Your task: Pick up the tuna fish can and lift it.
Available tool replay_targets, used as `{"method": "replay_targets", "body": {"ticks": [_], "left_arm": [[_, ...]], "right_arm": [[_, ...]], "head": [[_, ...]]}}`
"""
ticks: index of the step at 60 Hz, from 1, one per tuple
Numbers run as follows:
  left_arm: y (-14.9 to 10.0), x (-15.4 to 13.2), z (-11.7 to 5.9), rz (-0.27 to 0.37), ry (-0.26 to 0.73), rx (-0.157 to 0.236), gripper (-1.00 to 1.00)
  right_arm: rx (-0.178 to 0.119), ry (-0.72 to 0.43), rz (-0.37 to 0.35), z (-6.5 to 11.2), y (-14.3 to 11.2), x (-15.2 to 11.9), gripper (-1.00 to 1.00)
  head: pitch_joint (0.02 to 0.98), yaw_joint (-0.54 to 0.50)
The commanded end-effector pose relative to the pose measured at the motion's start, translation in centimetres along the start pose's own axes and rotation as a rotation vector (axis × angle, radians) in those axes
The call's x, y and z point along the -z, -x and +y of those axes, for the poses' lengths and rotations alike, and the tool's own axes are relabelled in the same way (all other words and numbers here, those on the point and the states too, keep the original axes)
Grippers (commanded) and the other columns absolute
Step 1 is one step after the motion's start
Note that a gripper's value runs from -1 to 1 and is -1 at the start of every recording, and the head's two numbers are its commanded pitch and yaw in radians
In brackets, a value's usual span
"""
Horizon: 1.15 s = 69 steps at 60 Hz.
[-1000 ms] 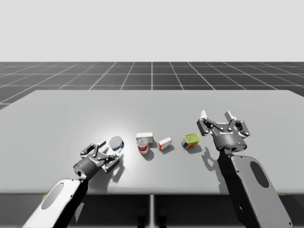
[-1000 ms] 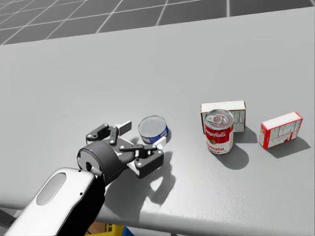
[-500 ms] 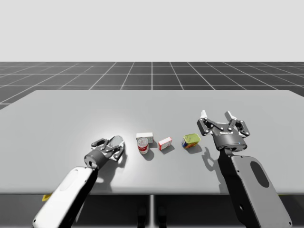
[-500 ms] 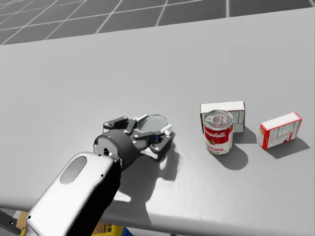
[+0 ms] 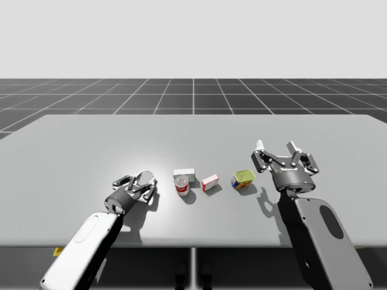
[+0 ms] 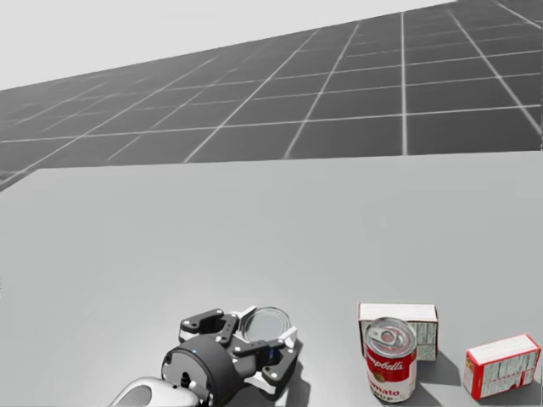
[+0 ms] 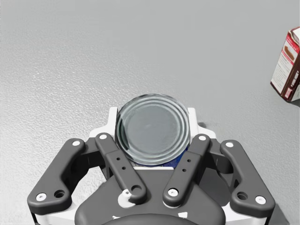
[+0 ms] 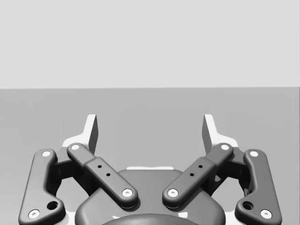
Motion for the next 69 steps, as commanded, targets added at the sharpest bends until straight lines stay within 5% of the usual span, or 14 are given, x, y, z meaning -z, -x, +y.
{"method": "replay_targets", "body": {"ticks": [1,11,23,28,51,69], "left_arm": [[1.3,-0.1,-0.8,0.036,0.105,0.023,1.00],[0.9,-0.2,-1.0,0.011,0.104,0.023,1.00],[-0.8,-1.3,-1.6,-0.054,0.036,0.124,1.00],[-1.9,-2.0,-1.5,-0.070,0.029,0.137,1.00],[-9.8,-5.3,-0.4,-0.216,-0.008,0.255,1.00],[-17.6,-8.5,0.6,-0.403,-0.074,0.344,1.00]], "right_arm": [[0.002,0.001,0.001,-0.1,0.0,-0.1,-1.00],[0.002,-0.002,0.001,-0.1,0.0,-0.1,-1.00],[0.003,-0.001,0.003,-0.1,0.1,-0.1,-1.00],[0.003,-0.002,0.003,-0.1,0.1,-0.1,-1.00],[0.003,-0.004,0.004,-0.1,0.1,0.0,-1.00],[0.000,0.000,0.000,-0.1,0.0,0.1,-1.00]], "head": [[0.492,0.33],[0.459,0.34],[0.460,0.34],[0.458,0.35],[0.435,0.35],[0.422,0.34]]}}
